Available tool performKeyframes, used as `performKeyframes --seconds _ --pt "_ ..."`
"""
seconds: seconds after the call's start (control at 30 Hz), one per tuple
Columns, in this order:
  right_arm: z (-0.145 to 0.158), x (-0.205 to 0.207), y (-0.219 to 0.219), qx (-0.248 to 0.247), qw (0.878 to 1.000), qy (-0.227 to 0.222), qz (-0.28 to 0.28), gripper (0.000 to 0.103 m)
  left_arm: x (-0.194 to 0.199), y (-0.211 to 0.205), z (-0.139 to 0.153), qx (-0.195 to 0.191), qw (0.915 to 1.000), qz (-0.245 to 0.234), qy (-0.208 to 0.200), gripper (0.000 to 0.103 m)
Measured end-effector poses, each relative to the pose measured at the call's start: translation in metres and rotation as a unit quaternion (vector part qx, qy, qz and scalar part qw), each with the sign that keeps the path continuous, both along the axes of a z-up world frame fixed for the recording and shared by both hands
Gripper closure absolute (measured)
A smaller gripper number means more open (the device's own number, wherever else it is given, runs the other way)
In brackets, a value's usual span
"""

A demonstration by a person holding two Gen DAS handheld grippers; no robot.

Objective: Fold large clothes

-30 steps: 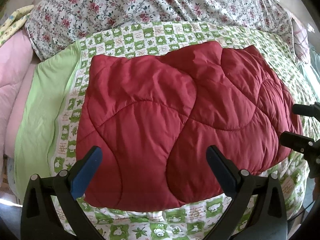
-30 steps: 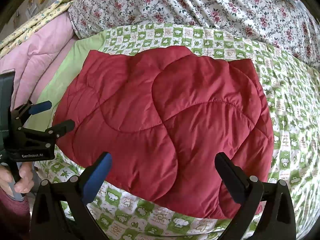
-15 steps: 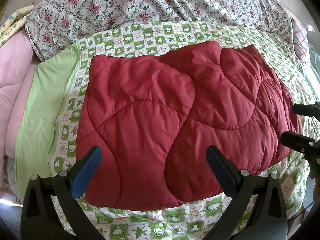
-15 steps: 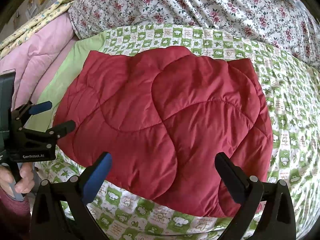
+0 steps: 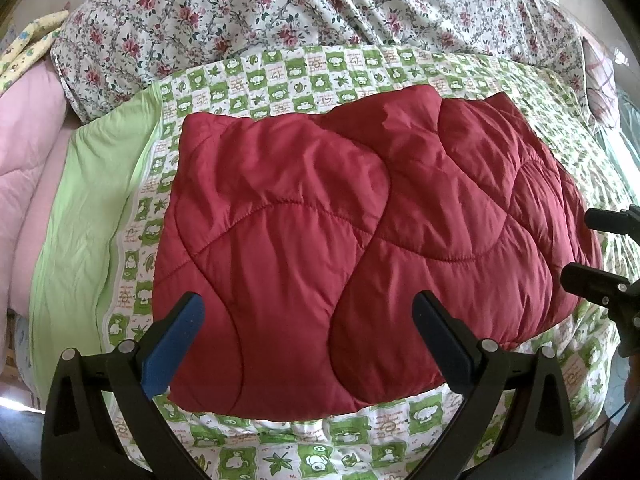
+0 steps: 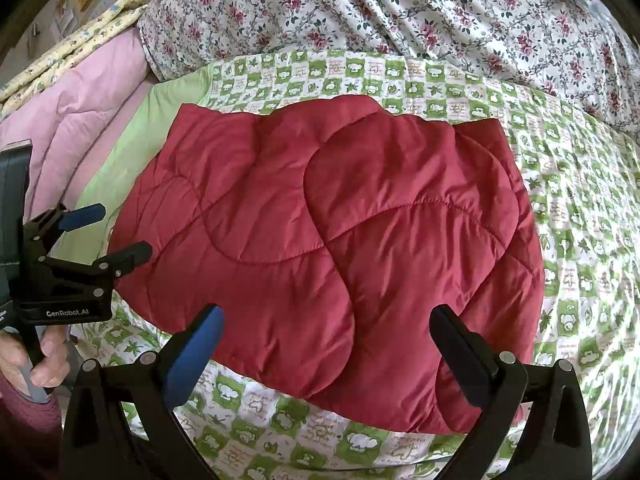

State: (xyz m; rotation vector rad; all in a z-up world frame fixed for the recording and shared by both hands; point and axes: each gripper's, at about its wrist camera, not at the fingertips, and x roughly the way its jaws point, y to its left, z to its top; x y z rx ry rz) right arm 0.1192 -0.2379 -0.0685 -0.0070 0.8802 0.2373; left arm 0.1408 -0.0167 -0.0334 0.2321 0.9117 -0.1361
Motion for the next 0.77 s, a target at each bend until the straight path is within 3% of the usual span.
performKeyframes --seconds 0.77 --pt "0.0013 0.0002 -0.0021 0.004 1.0 0.001 -0.003 0.0 -0.0005 -0.0003 0.0018 -0.005 1.0 0.002 0.002 0.0"
